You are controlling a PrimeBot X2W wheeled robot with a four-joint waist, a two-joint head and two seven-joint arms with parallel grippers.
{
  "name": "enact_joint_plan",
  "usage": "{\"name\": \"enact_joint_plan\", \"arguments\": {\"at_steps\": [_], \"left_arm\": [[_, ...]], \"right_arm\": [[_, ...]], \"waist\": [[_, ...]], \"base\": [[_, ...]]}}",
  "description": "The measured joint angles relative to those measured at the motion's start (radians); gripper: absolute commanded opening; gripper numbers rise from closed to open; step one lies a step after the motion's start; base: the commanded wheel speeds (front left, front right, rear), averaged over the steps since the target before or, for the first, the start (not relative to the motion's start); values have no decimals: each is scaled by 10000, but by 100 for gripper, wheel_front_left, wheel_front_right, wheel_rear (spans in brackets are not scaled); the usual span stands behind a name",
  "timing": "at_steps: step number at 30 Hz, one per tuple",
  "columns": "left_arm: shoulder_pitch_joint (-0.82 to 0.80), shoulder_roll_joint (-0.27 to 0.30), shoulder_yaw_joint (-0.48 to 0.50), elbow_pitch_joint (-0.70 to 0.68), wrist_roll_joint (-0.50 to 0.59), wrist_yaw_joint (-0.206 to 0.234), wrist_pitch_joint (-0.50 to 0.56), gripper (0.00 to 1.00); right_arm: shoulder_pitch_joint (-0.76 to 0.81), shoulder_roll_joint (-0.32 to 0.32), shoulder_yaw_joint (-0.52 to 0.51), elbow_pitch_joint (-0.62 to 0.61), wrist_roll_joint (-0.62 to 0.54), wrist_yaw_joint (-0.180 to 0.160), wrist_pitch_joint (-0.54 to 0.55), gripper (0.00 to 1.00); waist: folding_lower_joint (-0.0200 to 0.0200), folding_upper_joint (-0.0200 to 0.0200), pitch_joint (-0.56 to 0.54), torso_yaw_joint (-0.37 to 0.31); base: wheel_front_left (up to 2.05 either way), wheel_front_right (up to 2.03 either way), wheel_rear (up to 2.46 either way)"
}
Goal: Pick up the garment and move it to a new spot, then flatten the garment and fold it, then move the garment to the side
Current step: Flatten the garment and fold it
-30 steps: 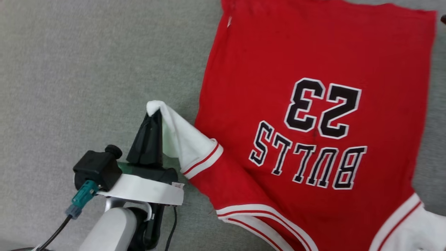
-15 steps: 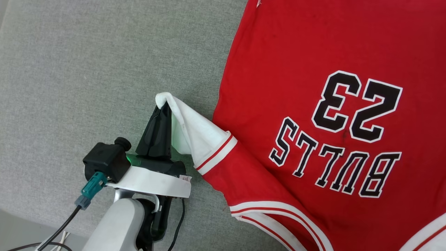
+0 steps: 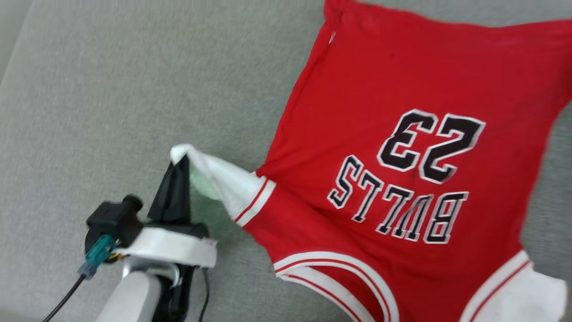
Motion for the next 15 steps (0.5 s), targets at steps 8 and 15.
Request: {"name": "enact_joint_plan", "arguments": {"at_steps": [8,15], "left_arm": [[1286,660,752,207,-324,349,56,0],[2271,1103,1260,42,-583,702,299,0]], "right_arm": [[2211,-890,1175,-1592,909,2,-470,0],[5470,-1411,934,-3172,1534,2,-382,0]], "waist": [[-3,0,-1257,-1197],[-3,0,-2139,-2564]], "base": [[0,0,0],[0,0,0]]}}
